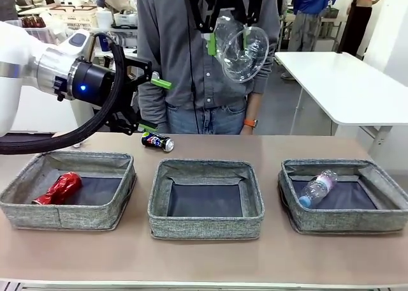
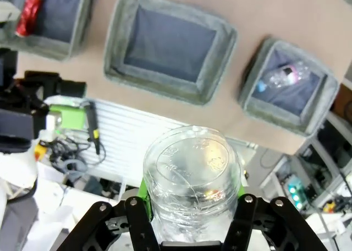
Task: Sort the waste into the appropriate baskets.
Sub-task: Pick up the waste item pointed out by the person, then place the picked waste into the Fabric basket indicated by the person.
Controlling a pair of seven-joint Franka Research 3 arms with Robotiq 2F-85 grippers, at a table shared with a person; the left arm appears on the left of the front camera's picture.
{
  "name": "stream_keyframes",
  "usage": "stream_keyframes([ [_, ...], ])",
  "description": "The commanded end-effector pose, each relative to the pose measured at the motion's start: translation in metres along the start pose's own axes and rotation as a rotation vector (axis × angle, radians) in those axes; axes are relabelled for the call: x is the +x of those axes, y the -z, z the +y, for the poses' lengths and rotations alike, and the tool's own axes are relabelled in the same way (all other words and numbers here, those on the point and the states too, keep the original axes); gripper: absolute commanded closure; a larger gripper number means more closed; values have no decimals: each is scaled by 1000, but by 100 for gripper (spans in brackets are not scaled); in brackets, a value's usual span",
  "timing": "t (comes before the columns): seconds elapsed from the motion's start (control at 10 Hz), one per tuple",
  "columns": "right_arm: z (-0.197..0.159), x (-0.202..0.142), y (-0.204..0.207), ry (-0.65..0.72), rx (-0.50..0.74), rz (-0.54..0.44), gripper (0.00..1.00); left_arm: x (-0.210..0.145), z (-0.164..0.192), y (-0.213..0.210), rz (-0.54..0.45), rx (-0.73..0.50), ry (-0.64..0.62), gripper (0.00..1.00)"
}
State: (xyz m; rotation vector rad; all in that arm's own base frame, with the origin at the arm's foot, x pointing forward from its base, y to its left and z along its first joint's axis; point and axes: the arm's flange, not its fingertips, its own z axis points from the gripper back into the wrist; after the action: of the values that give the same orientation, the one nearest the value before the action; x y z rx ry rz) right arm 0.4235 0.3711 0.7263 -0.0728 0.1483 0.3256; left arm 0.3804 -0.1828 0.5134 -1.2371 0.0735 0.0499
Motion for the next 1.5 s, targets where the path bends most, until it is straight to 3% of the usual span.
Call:
stream_keyframes([
  [0.0, 1, 6, 7, 12, -8, 12, 41, 0, -1, 0, 0, 7, 2, 0],
  [1.4, 1, 6, 7, 12, -8, 12, 41, 0, -1, 0, 0, 7, 2, 0],
])
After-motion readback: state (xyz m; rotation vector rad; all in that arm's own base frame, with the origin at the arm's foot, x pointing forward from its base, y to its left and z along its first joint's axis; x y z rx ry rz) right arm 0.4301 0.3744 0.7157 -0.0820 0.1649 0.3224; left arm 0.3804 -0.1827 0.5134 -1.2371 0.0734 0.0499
